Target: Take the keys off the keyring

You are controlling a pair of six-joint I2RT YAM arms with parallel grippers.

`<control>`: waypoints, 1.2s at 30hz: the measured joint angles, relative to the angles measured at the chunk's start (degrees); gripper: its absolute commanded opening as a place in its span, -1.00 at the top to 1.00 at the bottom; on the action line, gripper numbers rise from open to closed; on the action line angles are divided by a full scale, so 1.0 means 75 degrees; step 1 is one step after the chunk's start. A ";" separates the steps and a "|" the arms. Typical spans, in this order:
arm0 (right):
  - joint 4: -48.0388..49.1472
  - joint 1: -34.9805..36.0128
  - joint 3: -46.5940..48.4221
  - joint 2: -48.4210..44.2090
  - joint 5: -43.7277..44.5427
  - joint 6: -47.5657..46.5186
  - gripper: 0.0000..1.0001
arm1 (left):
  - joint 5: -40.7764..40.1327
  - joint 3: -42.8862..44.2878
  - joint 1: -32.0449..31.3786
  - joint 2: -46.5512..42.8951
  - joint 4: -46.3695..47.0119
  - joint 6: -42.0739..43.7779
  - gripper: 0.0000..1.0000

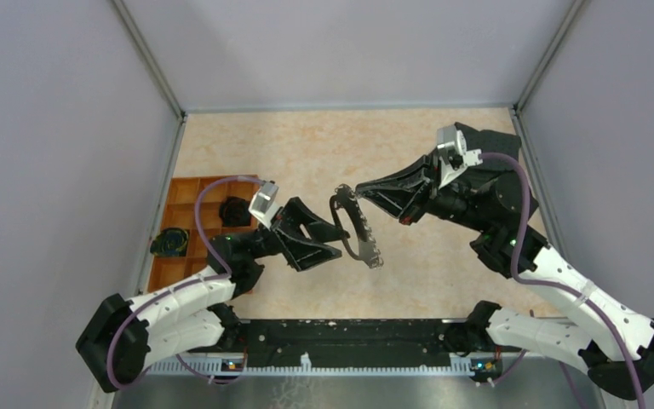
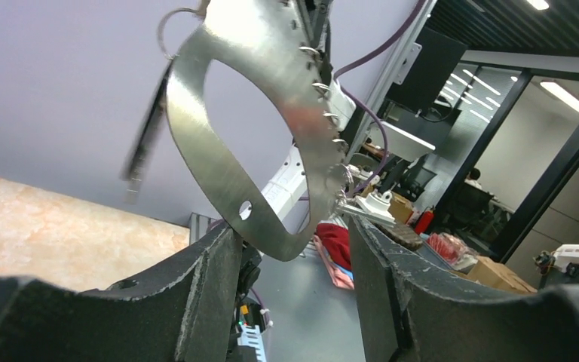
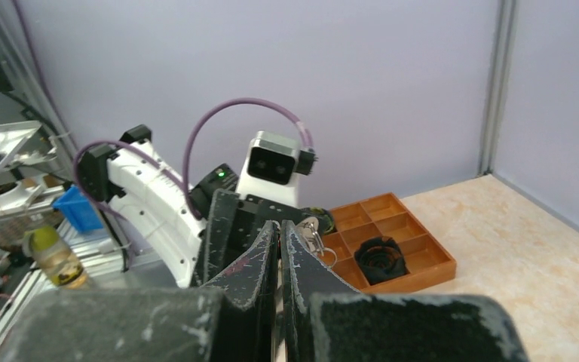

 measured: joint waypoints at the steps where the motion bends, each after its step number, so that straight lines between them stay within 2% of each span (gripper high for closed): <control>1: -0.0017 0.0000 0.0000 0.0000 0.0122 -0.0023 1.00 | -0.0017 -0.0038 0.0000 -0.0079 0.0003 -0.0050 -0.13; 10: 0.0157 0.0108 -0.0242 -0.0085 0.1008 -0.0134 1.00 | -0.0434 -0.0134 0.0000 -0.0927 -0.0286 -0.0187 0.01; 18: 0.0219 0.0475 -0.0615 -0.0201 0.1577 -0.0399 1.00 | -0.0839 -0.0134 -0.0017 -0.0845 -0.0749 -0.0297 0.03; 24: 0.0187 0.0641 -0.1128 -0.0495 0.1565 -0.0560 1.00 | -0.1201 -0.0134 -0.0020 -0.0667 -0.0822 -0.0530 0.08; 33: 0.0140 0.0685 -0.1515 -0.0717 0.1856 -0.0688 1.00 | -0.1408 -0.0134 -0.0020 -0.0551 -0.0976 -0.0609 0.65; 35: 0.0070 0.0685 -0.1632 -0.0831 0.2081 -0.0699 1.00 | -0.1437 -0.0125 -0.0020 -0.0574 -0.1262 -0.0536 0.84; 36: 0.0029 0.0685 -0.1676 -0.0880 0.2154 -0.0705 1.00 | -0.1457 -0.0099 -0.0017 -0.0609 -0.1533 -0.0466 0.99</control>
